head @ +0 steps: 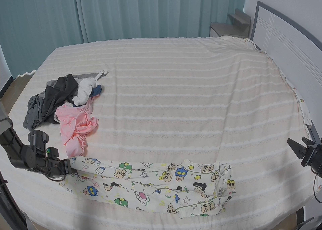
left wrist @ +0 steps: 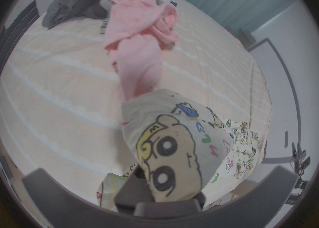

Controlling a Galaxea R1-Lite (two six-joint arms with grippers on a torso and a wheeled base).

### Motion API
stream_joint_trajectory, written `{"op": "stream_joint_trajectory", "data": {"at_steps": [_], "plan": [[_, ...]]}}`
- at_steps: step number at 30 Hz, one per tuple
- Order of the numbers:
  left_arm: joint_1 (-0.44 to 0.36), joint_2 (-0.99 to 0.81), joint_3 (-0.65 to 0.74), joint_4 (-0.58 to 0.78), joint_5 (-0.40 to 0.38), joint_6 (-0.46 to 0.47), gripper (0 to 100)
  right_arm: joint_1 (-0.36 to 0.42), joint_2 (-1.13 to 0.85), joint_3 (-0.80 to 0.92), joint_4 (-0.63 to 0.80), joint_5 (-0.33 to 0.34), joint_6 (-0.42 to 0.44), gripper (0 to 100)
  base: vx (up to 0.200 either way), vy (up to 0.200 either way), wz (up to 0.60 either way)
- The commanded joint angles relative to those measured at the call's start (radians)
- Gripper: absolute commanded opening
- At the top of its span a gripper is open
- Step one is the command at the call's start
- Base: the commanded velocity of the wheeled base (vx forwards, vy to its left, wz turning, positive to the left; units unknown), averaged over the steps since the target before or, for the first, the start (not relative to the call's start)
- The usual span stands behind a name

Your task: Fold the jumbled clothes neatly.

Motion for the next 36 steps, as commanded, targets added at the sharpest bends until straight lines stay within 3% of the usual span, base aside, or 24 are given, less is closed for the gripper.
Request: {"op": "stream_joint_trajectory", "data": {"at_steps": [1,2,5,10,17,21,28,29,30,33,34,36], "plan": [[0.15,-0.044,0.003,-0.001,-0.077,0.003,0,0.0,0.002,0.0,-0.001,0.001,0.0,100,0.0,0.0,0.0],[0.15,-0.044,0.003,-0.001,-0.077,0.003,0,0.0,0.002,0.0,-0.001,0.001,0.0,100,0.0,0.0,0.0],[0.267,-0.049,-0.003,-0.001,-0.149,0.032,0,0.0,0.002,0.0,-0.001,0.001,0.0,100,0.0,0.0,0.0],[0.377,-0.061,-0.035,0.004,-0.206,0.035,0,0.0,0.002,0.0,-0.001,0.001,0.002,100,0.0,0.0,0.0],[0.368,-0.145,-0.043,0.071,-0.229,0.034,0,0.0,0.004,0.002,-0.001,0.002,0.002,100,0.0,0.0,0.0],[0.256,-0.26,-0.058,0.168,-0.249,0.002,0,0.0,0.007,0.003,-0.001,0.002,0.002,100,0.0,0.0,0.0],[-0.037,-0.426,-0.112,0.232,-0.238,-0.215,0,0.0,0.007,0.003,-0.001,0.002,0.003,100,0.0,0.0,0.0],[-0.037,-0.426,-0.112,0.232,-0.238,-0.215,0,0.0,0.007,0.003,-0.001,0.002,0.003,100,0.0,0.0,0.0],[-0.16,-0.454,-0.132,0.234,-0.206,-0.271,0,0.0,0.008,0.003,-0.001,0.002,0.003,100,0.0,0.0,0.0],[-0.335,-0.455,-0.169,0.234,-0.109,-0.328,0,0.0,0.01,0.003,-0.001,0.004,0.003,100,0.0,0.0,0.0],[-0.353,-0.454,-0.174,0.234,-0.099,-0.334,0,0.0,0.01,0.003,-0.001,0.004,0.005,100,0.0,0.0,0.0],[-0.496,-0.434,-0.221,0.232,-0.024,-0.38,0,-0.002,0.01,0.003,-0.001,0.016,0.006,100,0.0,0.0,0.0]]}}
